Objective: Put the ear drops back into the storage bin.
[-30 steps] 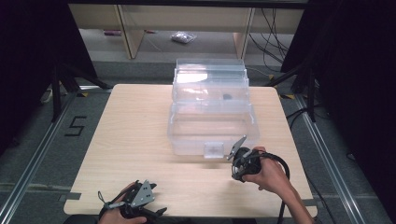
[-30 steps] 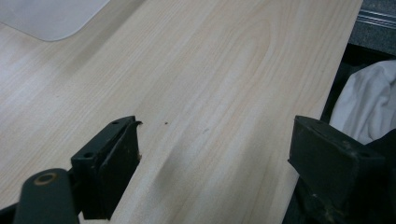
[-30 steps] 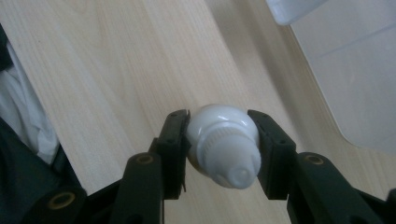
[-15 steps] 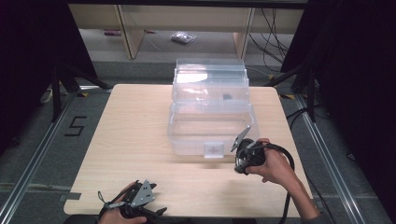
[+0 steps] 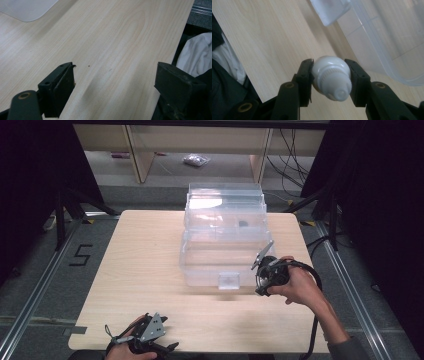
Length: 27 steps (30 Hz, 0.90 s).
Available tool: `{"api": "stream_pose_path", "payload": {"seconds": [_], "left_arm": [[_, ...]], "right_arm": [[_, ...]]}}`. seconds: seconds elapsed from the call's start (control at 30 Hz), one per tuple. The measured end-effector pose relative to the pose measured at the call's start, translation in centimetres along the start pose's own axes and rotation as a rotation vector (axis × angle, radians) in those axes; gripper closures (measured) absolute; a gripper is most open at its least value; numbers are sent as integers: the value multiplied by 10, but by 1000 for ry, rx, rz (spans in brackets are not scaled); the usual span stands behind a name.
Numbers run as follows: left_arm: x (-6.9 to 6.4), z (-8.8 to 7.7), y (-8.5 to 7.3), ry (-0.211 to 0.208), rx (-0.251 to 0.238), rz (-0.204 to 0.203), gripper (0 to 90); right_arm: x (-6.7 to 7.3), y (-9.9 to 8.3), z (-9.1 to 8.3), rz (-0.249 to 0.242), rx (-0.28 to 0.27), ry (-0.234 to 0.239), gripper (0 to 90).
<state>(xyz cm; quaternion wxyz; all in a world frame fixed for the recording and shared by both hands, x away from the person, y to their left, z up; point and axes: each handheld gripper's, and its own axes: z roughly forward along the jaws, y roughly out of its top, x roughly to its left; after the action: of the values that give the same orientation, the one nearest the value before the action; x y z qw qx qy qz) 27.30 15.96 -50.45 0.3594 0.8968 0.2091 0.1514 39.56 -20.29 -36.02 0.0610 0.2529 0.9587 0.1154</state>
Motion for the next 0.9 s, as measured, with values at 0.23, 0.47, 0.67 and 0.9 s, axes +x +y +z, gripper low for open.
{"api": "stream_pose_path", "payload": {"seconds": [0.23,0.47,0.67,0.9], "left_arm": [[0,0,0,0,1,2,156],[-1,1,0,3,4,-14,156],[-1,1,0,3,4,-10,156],[-1,1,-1,2,4,-15,156]], "right_arm": [[-8,5,-13,19,-1,-11,603],[-22,10,-23,32,-14,-21,602],[-34,15,-26,57,-6,-30,602],[-47,20,-26,77,-12,-29,603]]}}
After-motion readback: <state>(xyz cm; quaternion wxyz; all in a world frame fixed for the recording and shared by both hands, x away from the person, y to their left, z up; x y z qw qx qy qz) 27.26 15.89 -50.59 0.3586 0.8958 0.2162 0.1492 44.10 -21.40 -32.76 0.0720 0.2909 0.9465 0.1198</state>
